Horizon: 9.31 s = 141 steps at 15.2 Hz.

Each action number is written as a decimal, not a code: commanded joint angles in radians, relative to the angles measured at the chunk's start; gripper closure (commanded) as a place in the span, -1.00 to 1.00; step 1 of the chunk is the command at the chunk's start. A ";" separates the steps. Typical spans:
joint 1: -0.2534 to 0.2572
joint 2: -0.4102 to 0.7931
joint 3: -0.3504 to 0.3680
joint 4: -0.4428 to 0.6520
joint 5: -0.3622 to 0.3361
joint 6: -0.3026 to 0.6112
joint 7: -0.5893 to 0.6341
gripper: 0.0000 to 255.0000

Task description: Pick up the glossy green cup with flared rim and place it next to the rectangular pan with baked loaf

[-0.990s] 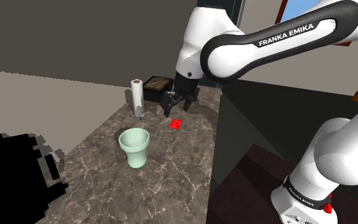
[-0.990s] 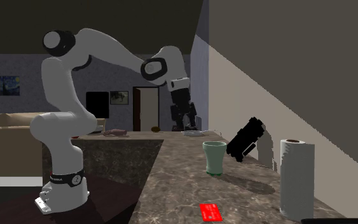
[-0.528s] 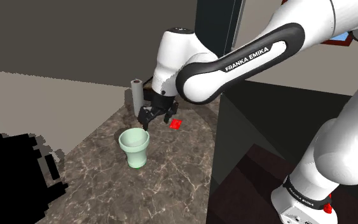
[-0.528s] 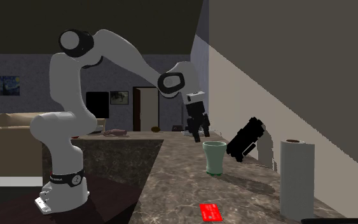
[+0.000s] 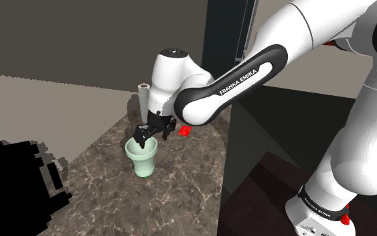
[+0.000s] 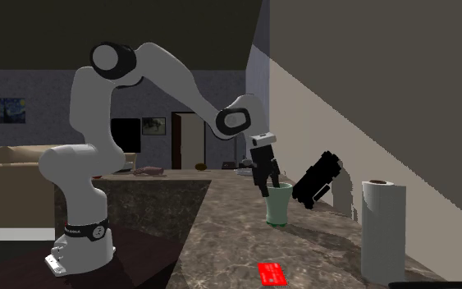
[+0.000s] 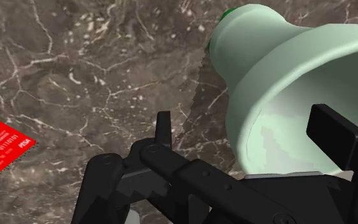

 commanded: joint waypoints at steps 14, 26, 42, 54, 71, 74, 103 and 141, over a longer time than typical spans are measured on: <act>0.005 0.035 -0.008 0.005 -0.030 0.025 0.020 1.00; -0.004 -0.014 0.004 0.035 0.019 -0.046 -0.018 1.00; -0.013 -0.108 0.011 0.156 0.104 -0.246 -0.083 1.00; -0.016 -0.140 0.008 0.286 0.130 -0.402 -0.106 1.00; -0.108 0.000 -0.081 0.529 0.119 -0.513 -0.300 1.00; -0.132 0.061 -0.103 0.606 0.110 -0.533 -0.349 1.00; -0.218 0.447 -0.181 0.958 0.057 -0.516 -0.552 1.00; -0.241 0.452 -0.188 0.727 0.052 -0.284 -0.552 -1.00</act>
